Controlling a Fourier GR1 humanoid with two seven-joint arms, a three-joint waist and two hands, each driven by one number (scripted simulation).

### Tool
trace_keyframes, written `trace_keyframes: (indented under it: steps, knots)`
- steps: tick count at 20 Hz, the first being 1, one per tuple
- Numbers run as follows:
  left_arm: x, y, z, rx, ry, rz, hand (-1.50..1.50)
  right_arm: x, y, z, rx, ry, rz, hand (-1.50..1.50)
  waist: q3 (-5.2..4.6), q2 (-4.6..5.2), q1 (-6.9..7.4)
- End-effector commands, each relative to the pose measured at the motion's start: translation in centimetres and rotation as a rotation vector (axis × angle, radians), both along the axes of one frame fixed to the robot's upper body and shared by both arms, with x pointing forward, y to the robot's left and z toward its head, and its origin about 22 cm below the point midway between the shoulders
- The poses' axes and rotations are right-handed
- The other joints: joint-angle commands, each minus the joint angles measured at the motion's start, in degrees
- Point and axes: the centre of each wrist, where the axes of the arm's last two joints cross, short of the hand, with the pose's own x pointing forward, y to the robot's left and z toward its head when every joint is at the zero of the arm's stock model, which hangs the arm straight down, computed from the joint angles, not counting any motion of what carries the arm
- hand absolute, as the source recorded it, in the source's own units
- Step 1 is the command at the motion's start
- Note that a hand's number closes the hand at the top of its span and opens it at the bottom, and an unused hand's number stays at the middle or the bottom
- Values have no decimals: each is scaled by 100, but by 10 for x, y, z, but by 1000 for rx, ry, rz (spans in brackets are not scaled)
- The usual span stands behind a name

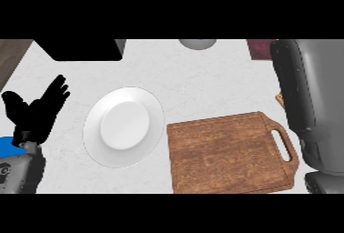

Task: Pick the cupcake from the cutting board and place it in the basket

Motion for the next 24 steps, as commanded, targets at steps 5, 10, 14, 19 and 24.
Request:
trace_keyframes:
  steps: [5,10,14,19,24]
  knots:
    - [-6,-9,4,-11,-2,-3,0,-23,-63,-34,99,84,-136,150,5,-1,16]
    - [4,-2,9,-14,-6,-3,0,-55,-97,-42,113,37,-119,150,4,11,-2]
    - [0,11,4,-9,10,0,0,-70,-112,-63,156,16,-134,150,3,19,23]
    - [-4,19,2,-17,8,5,0,-78,-147,-81,156,-88,-344,-150,3,40,27]
    - [3,20,2,-17,6,-14,0,-78,-157,-117,179,-33,-294,-150,3,41,63]
